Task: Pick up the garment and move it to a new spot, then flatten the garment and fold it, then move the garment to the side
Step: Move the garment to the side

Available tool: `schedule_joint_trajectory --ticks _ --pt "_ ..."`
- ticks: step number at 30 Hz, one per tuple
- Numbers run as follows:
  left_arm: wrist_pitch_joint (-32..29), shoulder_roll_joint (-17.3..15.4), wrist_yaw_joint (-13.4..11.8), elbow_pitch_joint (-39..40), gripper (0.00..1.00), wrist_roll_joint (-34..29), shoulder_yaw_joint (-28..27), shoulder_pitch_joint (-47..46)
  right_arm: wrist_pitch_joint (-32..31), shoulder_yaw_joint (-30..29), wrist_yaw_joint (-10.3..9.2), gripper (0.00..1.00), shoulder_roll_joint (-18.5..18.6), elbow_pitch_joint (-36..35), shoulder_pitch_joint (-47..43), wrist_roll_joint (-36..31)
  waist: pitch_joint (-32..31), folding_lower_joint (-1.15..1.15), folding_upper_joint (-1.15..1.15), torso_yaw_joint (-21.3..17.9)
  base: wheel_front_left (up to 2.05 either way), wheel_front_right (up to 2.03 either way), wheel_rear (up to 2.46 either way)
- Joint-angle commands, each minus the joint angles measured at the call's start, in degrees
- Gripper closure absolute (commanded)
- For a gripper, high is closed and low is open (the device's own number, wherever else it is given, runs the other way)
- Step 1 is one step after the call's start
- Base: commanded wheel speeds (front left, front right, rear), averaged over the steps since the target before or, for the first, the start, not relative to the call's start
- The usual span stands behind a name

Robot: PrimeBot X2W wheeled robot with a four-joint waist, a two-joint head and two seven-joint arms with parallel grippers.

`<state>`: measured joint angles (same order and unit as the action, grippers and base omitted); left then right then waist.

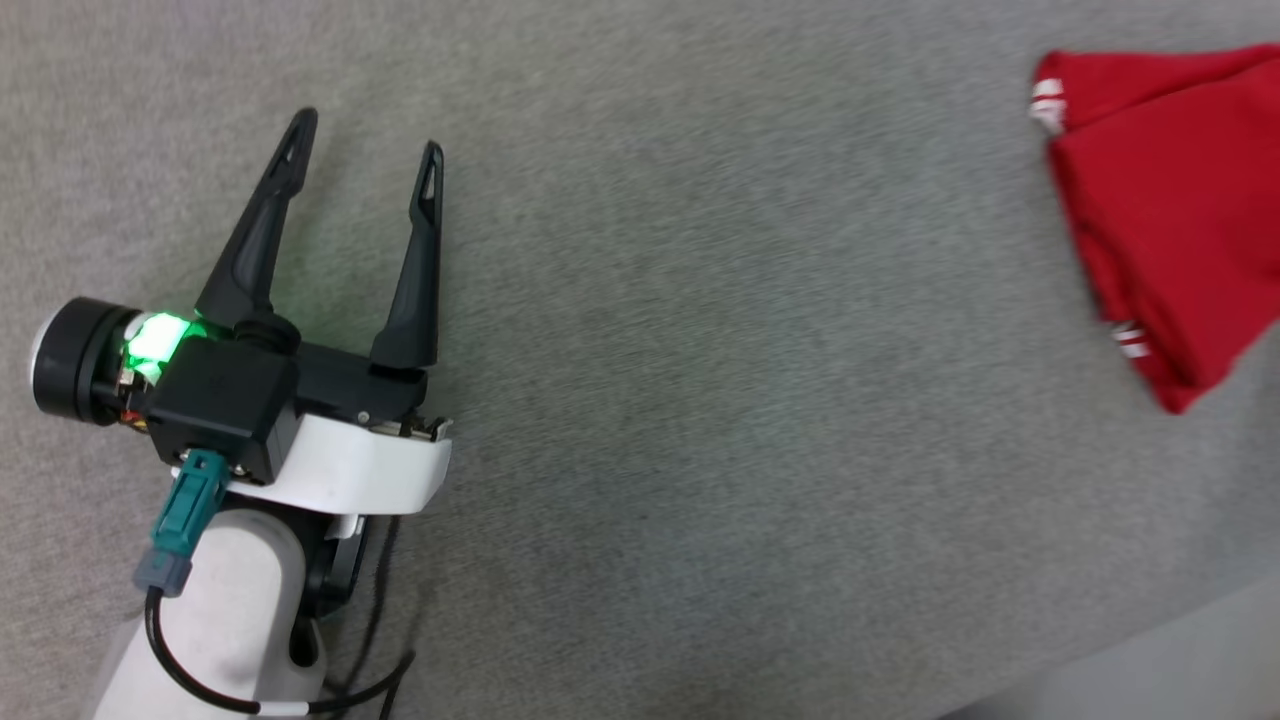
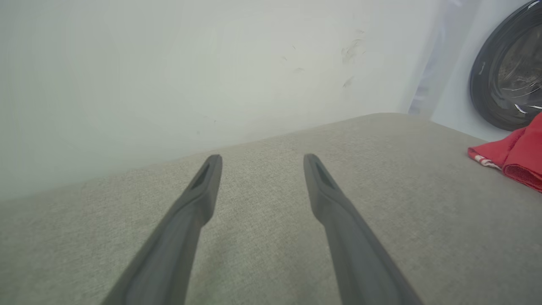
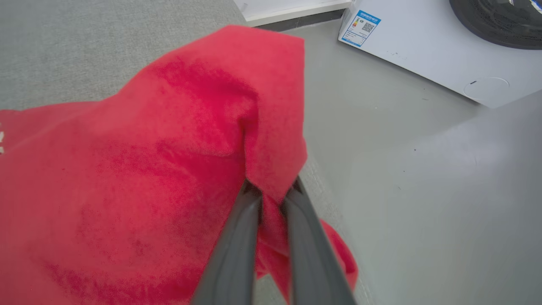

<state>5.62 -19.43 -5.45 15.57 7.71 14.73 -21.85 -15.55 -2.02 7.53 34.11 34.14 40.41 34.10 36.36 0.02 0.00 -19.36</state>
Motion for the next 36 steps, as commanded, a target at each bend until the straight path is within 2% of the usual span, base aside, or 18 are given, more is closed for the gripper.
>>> schedule_joint_trajectory --ticks 1,7,8,9,10,11,15,21,28,36 --pt "-0.23 -0.1 0.35 0.47 0.0 -0.29 0.31 -1.13 0.58 -1.6 -0.09 1.0 0.5 0.99 0.98 -0.64 2.64 -0.02 0.0 1.96 0.0 0.0 0.0" --pt "0.34 -0.13 0.15 0.06 0.0 -0.3 0.6 -1.84 2.25 -7.5 -0.08 1.0 -1.27 5.08 2.19 -3.85 3.92 -0.02 0.0 3.44 0.0 0.0 0.0" --pt "0.5 -0.06 0.15 -0.05 0.0 -0.17 0.67 -1.84 2.7 -8.26 -0.08 0.6 -1.5 5.88 2.17 -4.43 3.87 -0.02 0.0 3.66 0.0 0.0 0.0" --pt "0.5 -0.06 0.15 -0.05 0.0 -0.17 0.67 -1.84 2.7 -8.26 -0.08 0.6 -1.5 5.88 2.17 -4.43 3.87 -0.02 0.0 3.66 0.0 0.0 0.0" --pt "0.61 0.02 0.13 -0.18 0.0 -0.06 0.75 -1.82 3.51 -9.07 -0.08 0.08 -1.73 6.49 2.29 -5.21 3.77 -0.02 0.0 3.87 0.0 0.0 0.0" --pt "0.74 0.07 0.13 -0.38 0.0 0.04 0.8 -1.81 4.14 -9.7 -0.08 0.0 -2.09 6.97 2.5 -5.96 3.63 -0.02 0.0 4.07 0.0 0.0 0.0" --pt "1.07 0.19 -0.04 -1.13 0.0 0.52 0.74 -1.32 6.88 -11.86 -0.08 0.0 -3.13 9.08 2.82 -9.42 2.47 -0.02 0.0 4.63 0.0 0.0 0.0" --pt "2.21 0.71 -0.6 -2.85 0.0 1.54 0.66 0.59 14.57 -17.3 -0.08 0.0 -3.82 9.48 2.81 -17.72 -1.31 -0.02 0.0 5.08 0.0 0.0 0.0" --pt "4.31 2.81 -1.18 -7.07 0.0 4.08 1.2 4.31 20.22 -19.72 -0.08 0.0 -9.63 3.19 -2.67 -24.14 -9.74 -0.02 0.0 6.21 0.0 0.0 0.0" --pt "6.53 4.86 -2.41 -13.37 0.0 7.29 0.61 9.9 20.88 -16.53 -0.08 0.0 -18.53 -8.1 -14.42 -25.1 -18.17 -0.02 0.0 8.64 0.0 0.0 0.0"
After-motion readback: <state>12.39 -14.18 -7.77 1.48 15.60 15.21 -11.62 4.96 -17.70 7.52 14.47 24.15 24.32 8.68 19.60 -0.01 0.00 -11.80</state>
